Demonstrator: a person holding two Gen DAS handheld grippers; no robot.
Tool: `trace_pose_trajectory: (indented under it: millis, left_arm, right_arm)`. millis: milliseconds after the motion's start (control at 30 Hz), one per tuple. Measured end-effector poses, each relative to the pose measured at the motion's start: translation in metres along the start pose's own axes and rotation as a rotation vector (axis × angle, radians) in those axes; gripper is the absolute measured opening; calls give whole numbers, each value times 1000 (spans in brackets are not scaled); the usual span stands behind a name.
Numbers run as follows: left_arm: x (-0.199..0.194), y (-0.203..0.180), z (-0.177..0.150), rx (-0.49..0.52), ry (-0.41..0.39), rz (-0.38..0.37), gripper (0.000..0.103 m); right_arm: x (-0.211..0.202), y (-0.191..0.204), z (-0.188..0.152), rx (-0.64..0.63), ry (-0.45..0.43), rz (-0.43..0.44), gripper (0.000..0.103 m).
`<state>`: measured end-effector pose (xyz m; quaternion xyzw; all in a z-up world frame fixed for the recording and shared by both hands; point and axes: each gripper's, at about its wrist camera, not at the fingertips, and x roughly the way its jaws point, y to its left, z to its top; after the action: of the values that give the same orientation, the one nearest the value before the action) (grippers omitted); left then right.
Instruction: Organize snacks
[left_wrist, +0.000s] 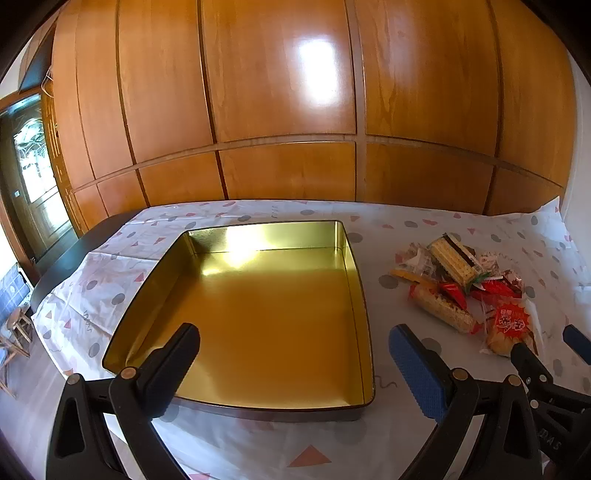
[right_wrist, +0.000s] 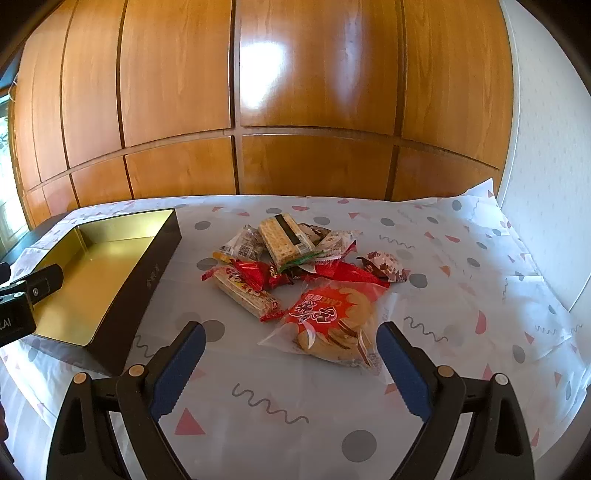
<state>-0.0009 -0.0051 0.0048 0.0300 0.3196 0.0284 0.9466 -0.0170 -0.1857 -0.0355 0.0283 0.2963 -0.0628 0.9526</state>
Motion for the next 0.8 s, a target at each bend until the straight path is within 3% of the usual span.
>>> trace_pose_trajectory:
  millis: [800]
  left_arm:
    - [1, -11, 5, 36, 1, -26, 103]
  right_arm:
    - [1, -9, 1, 17, -12, -14, 95]
